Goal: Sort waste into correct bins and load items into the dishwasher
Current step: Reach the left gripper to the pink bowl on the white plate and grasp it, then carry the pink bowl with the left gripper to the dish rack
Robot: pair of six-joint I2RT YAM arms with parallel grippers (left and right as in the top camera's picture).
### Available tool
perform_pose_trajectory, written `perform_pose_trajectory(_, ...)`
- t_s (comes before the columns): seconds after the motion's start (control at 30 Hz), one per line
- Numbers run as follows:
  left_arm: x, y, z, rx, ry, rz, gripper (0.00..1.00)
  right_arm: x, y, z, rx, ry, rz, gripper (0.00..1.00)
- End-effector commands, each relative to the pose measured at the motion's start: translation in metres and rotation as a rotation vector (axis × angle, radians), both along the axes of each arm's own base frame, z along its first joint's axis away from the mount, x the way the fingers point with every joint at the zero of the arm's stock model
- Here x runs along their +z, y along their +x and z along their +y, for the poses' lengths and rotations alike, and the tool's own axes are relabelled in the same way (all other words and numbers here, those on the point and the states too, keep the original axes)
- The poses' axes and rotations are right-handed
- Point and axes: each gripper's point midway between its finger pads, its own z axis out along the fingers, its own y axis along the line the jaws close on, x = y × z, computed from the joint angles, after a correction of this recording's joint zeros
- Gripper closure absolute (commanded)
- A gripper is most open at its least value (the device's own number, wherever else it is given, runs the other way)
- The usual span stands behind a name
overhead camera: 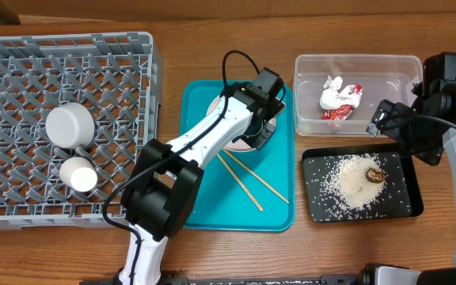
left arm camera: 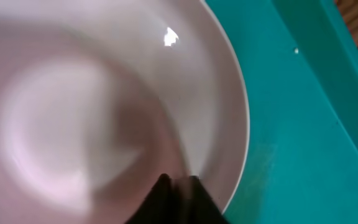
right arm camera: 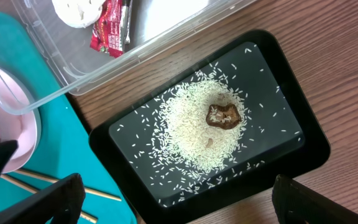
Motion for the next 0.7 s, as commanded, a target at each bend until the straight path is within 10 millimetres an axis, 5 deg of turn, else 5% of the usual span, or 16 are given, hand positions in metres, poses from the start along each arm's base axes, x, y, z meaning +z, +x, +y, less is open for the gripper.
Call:
perform_pose_trajectory(0.0, 0.016, 0.009, 0.001, 0.02, -0.009, -0.032, 0.96, 0.005, 0.002, 0.0, -0.007, 0.004, -0.018, 0.02)
perform_pose_trajectory(0.17, 0.057, 0.017, 0.004, 0.057, -0.037, -0.059, 0.96, 0.005, 0.001, 0.0, -0.007, 0.004, -0.018, 0.02)
perform_pose_trajectory(0.33, 0.133, 0.034, 0.018, 0.123, -0.185, -0.138, 0.96, 0.005, 0.001, 0.0, -0.007, 0.004, -0.017, 0.02)
perform_pose_trajectory(0.5, 0.205, 0.048, 0.063, 0.203, -0.426, -0.188, 0.96, 0.004, 0.001, 0.0, -0.003, 0.004, -0.015, 0.02)
perform_pose_trajectory(0.67, 0.243, 0.058, 0.127, 0.21, -0.713, -0.161, 0.96, 0.004, 0.001, 0.0, -0.003, 0.004, -0.015, 0.02)
